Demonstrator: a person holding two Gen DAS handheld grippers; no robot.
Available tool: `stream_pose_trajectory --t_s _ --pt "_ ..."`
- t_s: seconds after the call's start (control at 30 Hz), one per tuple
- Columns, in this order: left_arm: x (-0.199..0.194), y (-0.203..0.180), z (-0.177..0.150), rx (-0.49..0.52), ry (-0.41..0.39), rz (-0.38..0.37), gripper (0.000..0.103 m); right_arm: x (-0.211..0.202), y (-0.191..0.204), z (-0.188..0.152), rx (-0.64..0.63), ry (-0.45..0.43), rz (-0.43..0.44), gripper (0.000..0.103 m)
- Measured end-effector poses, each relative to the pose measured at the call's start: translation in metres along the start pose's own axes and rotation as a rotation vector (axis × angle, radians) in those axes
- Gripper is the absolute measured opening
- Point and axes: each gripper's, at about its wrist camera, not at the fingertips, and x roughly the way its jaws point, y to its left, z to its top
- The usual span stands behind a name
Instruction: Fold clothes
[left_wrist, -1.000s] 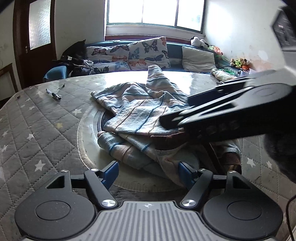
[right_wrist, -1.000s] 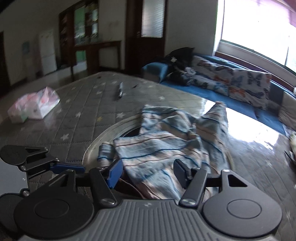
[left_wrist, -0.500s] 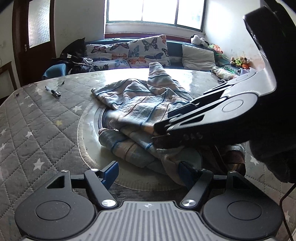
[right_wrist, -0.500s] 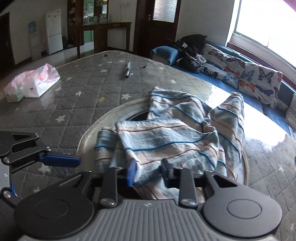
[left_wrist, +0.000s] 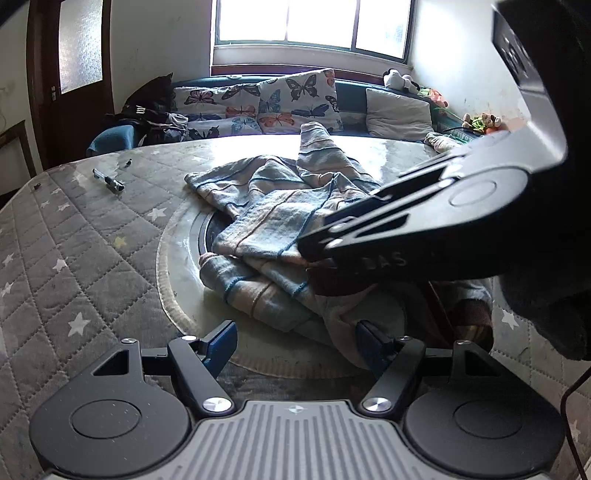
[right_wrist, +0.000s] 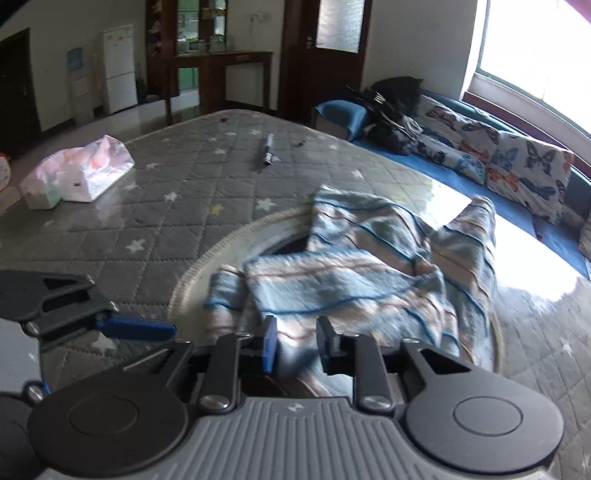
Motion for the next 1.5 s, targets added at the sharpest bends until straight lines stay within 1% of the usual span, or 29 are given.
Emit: stream_pose_trajectory --t_s 0.1,0.2,0.23,0.27,0.3,0.37,0.47,0.6,0.73,0.83,0.9,0.97,1.0,1.07,1.17,1.27,1.33,1.37,1.43,1.47,1.5 --pt "0.0 0.001 -0.001 -0.005 0.0 -0.002 0.074 0.005 0.008 0.004 -0.012 0.001 0.034 0.024" --pt "0.0 0.001 -0.002 -0.005 0.001 -0.001 0.075 0.015 0.012 0.006 -0.022 0.022 0.025 0.022" --pt "-0.001 0.002 -0.002 -0.006 0.002 -0.001 0.075 0.02 0.013 0.006 -0.017 0.032 0.004 0.019" --pt "-0.001 0.003 -0.002 -0.007 0.002 0.0 0.076 0.024 0.013 0.005 -0.012 0.04 -0.01 0.012" --pt "-0.002 0.004 -0.002 -0.009 0.003 0.003 0.077 0.026 0.012 0.005 -0.009 0.044 -0.011 0.009" --pt "-0.003 0.007 -0.002 -0.014 0.001 0.016 0.08 0.02 0.008 0.002 0.016 0.019 -0.005 0.003" --pt "-0.003 0.013 0.0 -0.029 -0.001 0.034 0.083 0.001 0.001 -0.001 0.046 -0.047 -0.02 0.002" --pt "-0.005 0.021 0.004 -0.06 -0.014 0.06 0.083 -0.027 -0.013 -0.004 0.102 -0.133 -0.072 0.002" --pt "-0.007 0.027 0.012 -0.092 -0.033 0.08 0.083 -0.059 -0.033 -0.014 0.176 -0.207 -0.145 0.002" --pt "-0.006 0.029 0.018 -0.108 -0.043 0.085 0.081 -0.08 -0.051 -0.027 0.234 -0.242 -0.196 0.002" --pt "-0.003 0.029 0.021 -0.119 -0.044 0.081 0.075 -0.09 -0.063 -0.039 0.282 -0.252 -0.234 0.002" --pt "0.001 0.03 0.024 -0.129 -0.043 0.077 0.073 -0.098 -0.076 -0.053 0.337 -0.255 -0.273 0.002" --pt "0.003 0.03 0.026 -0.132 -0.043 0.073 0.066 -0.102 -0.083 -0.06 0.365 -0.257 -0.292 0.002" --pt "0.007 0.031 0.03 -0.136 -0.044 0.063 0.064 -0.11 -0.095 -0.075 0.421 -0.26 -0.331 0.002" --pt "0.013 0.032 0.036 -0.139 -0.046 0.059 0.062 -0.118 -0.118 -0.1 0.545 -0.244 -0.389 0.001" --pt "0.022 0.03 0.043 -0.129 -0.042 0.044 0.06 -0.119 -0.131 -0.121 0.603 -0.209 -0.416 0.001" --pt "0.03 0.03 0.047 -0.133 -0.025 0.066 0.06 -0.119 -0.132 -0.128 0.591 -0.198 -0.407 0.004" --pt "0.034 0.03 0.05 -0.138 -0.015 0.069 0.062 -0.119 -0.132 -0.131 0.582 -0.194 -0.401 0.006" --pt "0.04 0.03 0.053 -0.148 0.001 0.059 0.063 -0.117 -0.128 -0.132 0.563 -0.192 -0.384 0.01" --pt "0.043 0.03 0.054 -0.148 0.009 0.056 0.063 -0.115 -0.124 -0.129 0.553 -0.197 -0.372 0.026" --pt "0.046 0.029 0.055 -0.147 0.018 0.055 0.063 -0.11 -0.123 -0.125 0.548 -0.199 -0.361 0.046"
